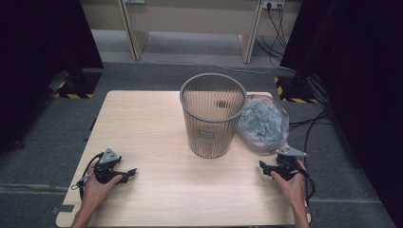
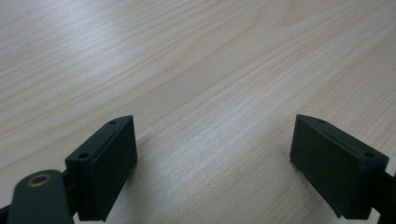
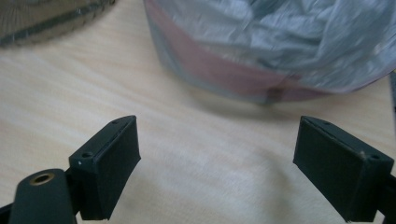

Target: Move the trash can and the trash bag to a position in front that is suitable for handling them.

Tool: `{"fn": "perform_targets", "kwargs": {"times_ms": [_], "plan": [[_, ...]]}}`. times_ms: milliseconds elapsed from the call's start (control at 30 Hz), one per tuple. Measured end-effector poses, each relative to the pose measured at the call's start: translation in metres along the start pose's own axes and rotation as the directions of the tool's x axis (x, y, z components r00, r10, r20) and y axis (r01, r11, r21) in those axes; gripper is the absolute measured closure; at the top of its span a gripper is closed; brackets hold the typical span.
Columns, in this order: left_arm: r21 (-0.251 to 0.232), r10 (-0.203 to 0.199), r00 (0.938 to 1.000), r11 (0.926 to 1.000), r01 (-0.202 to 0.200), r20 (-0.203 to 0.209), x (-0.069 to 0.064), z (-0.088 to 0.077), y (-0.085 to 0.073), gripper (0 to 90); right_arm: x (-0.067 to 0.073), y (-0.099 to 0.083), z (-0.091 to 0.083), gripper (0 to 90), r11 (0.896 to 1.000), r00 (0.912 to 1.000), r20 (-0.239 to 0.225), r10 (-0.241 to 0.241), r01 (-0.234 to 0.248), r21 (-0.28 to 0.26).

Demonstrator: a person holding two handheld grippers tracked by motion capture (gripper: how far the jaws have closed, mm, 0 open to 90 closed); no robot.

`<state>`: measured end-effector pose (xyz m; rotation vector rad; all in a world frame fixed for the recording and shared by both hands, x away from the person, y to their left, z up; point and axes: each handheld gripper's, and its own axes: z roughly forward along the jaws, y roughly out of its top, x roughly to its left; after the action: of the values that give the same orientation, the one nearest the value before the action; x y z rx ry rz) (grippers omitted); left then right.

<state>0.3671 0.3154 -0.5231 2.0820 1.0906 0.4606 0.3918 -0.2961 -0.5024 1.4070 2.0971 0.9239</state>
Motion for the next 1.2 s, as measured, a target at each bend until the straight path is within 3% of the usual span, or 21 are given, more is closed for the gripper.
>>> {"fn": "perform_targets", "kwargs": {"times_ms": [367, 633, 967, 1200], "plan": [[-0.001, 0.0, 1.0, 1.0, 0.0, 0.0, 0.0, 0.0, 0.0, 13.7, -0.012, 0.022, -0.006, 14.4, 0.998, 0.9996, 0.013, 0.024, -0.023, -0.056], [-0.001, 0.0, 1.0, 1.0, 0.0, 0.0, 0.0, 0.0, 0.0, 13.7, -0.025, 0.052, -0.002, 15.4, 0.994, 0.9986, 0.027, 0.044, -0.041, -0.097], [0.0, 0.0, 1.0, 1.0, 0.0, 0.0, 0.0, 0.0, 0.0, 13.7, -0.038, 0.095, 0.026, 14.7, 0.997, 0.9972, 0.061, 0.043, -0.039, -0.07], [0.0, 0.0, 1.0, 1.0, 0.0, 0.0, 0.0, 0.0, 0.0, 13.7, -0.04, 0.115, 0.048, 14.7, 0.997, 0.9969, 0.059, 0.053, -0.049, -0.06]]}}
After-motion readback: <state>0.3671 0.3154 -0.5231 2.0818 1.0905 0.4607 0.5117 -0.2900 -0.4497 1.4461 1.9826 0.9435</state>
